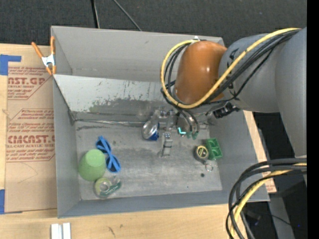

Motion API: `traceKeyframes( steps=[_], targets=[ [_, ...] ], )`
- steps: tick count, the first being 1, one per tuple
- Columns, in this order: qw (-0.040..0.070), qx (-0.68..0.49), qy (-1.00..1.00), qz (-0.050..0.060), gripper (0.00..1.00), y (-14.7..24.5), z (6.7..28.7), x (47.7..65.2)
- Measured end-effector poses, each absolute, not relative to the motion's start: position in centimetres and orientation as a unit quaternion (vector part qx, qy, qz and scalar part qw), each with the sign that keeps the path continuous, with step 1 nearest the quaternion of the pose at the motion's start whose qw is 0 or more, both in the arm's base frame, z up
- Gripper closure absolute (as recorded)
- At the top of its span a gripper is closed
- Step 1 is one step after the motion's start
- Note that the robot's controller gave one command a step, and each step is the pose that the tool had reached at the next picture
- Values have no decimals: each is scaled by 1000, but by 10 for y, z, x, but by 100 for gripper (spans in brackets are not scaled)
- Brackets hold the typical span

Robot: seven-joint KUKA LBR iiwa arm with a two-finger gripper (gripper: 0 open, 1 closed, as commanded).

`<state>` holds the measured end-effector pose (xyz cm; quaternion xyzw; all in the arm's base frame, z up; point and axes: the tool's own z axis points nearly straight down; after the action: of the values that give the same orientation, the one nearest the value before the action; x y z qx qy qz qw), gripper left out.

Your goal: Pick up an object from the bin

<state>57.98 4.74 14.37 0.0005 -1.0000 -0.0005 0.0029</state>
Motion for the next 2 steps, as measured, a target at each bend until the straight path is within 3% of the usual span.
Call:
traceKeyframes(
  steps=[1, 2],
  targets=[
    [2, 18, -1000, 0, 0, 48, 78, 579],
    [0, 59, -998, -2, 0, 128, 91, 551]
  ],
)
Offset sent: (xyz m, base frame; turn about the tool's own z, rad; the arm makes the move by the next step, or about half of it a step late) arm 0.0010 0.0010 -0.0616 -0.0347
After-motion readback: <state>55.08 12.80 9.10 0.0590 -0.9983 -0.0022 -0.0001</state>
